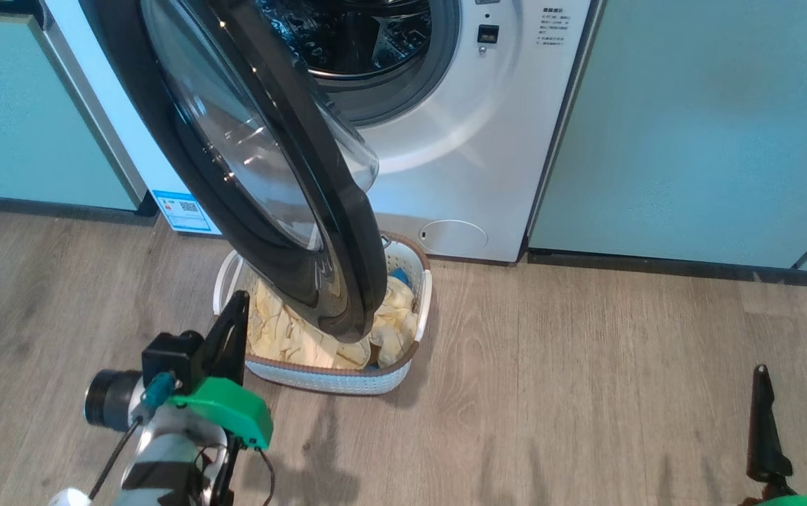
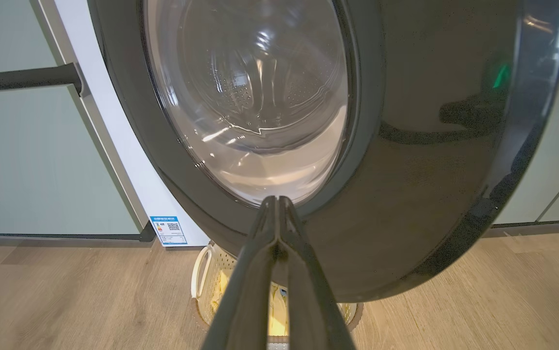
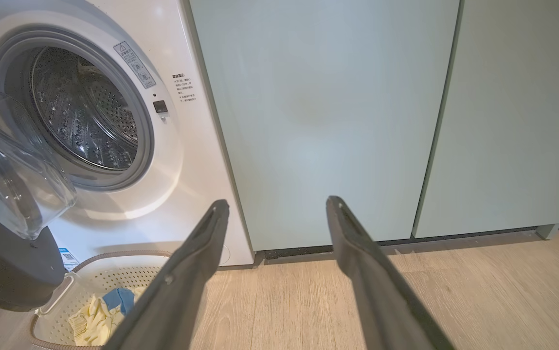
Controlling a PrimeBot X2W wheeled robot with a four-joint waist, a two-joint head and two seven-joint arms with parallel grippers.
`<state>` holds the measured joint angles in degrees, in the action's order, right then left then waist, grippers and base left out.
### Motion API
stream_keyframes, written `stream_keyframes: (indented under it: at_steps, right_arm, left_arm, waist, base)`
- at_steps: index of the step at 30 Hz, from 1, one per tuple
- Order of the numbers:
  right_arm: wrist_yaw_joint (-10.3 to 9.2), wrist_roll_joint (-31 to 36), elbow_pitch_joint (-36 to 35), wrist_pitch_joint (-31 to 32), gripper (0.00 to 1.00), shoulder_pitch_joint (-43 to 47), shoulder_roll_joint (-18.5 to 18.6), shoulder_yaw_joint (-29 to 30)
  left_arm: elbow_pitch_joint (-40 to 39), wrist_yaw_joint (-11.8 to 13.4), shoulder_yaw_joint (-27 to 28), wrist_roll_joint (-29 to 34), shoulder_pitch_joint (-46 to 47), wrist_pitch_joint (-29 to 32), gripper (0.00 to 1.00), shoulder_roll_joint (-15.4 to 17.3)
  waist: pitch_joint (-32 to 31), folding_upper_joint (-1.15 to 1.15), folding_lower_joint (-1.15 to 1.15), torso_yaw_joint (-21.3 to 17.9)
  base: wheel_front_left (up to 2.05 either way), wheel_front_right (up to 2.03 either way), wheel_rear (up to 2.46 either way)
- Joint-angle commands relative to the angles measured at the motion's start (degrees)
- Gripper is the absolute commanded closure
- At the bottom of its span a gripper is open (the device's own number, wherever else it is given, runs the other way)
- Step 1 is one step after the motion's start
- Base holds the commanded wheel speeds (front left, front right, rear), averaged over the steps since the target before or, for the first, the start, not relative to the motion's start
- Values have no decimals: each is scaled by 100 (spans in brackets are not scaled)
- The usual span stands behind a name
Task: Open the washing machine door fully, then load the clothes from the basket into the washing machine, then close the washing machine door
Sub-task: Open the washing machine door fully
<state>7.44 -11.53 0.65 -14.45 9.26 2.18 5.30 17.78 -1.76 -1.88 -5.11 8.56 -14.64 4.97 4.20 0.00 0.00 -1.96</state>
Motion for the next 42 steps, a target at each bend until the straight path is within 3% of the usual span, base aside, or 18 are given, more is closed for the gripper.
stream_keyframes:
  at_steps: [1, 9, 17, 22, 28, 35, 42]
  right_arm:
    - [5, 32, -205, -54, 0, -122, 70, -102]
    - [5, 23, -213, -54, 0, -140, 70, -62]
    - [5, -29, -210, -55, 0, -170, 70, -20]
    - [5, -58, -195, -55, 0, -181, 70, -56]
    - [5, -74, -174, -55, 0, -171, 70, -133]
    - [5, -93, -150, -55, 0, -165, 70, -140]
    - [5, -101, -107, -55, 0, -155, 70, -149]
  left_arm:
    - [-145, 34, 200, 4, 329, -36, 100, 139]
    - [-526, 274, 250, 180, 681, -36, 100, 212]
    - [-1909, 616, 175, 640, 1488, -36, 100, 386]
    - [-2443, 474, -262, 810, 2131, -33, 100, 323]
    - [-2803, 42, -1199, 760, 2512, 365, 100, 35]
    - [-2884, -264, -2240, 177, 2230, 1039, 100, -153]
    - [-2506, -325, -3130, -313, 1546, 1484, 100, -191]
  waist:
    - [-1, 0, 0, 0]
    - [7, 0, 0, 13]
    - [13, 0, 0, 57]
    - [-42, 0, 0, 37]
    - [-66, 0, 0, -14]
    - [-61, 0, 0, -52]
    - [-51, 0, 0, -70]
  base:
    - [0, 0, 0]
    - [0, 0, 0]
    - [0, 0, 0]
    - [0, 0, 0]
    - [0, 0, 0]
    - [0, 0, 0]
    - [0, 0, 0]
